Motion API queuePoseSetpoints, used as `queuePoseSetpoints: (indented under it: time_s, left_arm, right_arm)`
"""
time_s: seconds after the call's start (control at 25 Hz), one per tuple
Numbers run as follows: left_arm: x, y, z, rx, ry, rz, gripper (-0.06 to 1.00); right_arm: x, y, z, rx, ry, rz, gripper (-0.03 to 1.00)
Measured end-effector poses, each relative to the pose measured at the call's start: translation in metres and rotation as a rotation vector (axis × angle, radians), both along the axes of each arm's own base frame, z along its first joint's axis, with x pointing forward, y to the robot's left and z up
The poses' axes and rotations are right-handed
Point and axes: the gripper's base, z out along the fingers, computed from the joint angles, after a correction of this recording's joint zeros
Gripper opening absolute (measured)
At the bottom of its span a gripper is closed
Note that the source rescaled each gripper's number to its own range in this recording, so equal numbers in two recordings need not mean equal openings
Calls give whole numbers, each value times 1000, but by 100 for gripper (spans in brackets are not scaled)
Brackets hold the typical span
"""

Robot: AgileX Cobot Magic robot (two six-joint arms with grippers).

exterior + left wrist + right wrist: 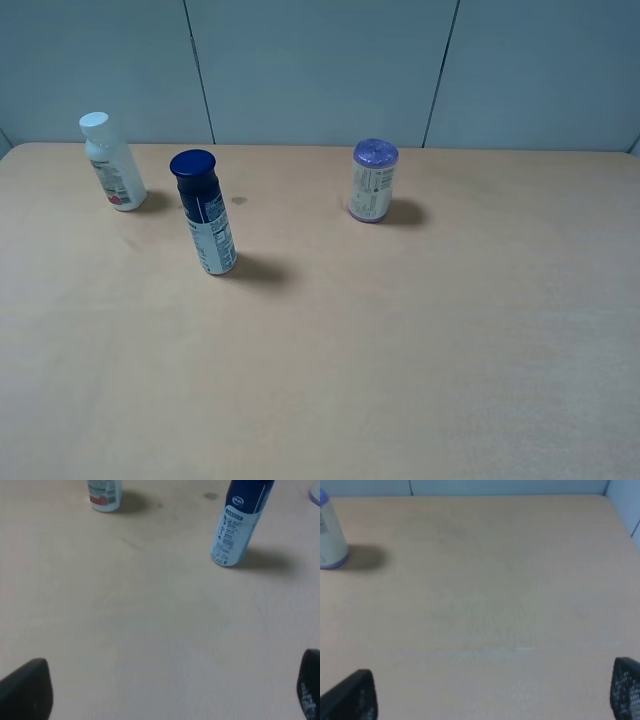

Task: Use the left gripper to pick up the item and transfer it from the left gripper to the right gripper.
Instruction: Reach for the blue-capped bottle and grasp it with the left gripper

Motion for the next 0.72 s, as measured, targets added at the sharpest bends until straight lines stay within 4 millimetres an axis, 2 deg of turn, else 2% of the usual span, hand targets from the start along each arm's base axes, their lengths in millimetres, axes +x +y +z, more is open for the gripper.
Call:
queuePoseSetpoints:
  time_s: [0.72]
  left_arm:
    - [0,0,0,0,0,0,96]
  right_arm:
    - [0,0,0,0,0,0,100]
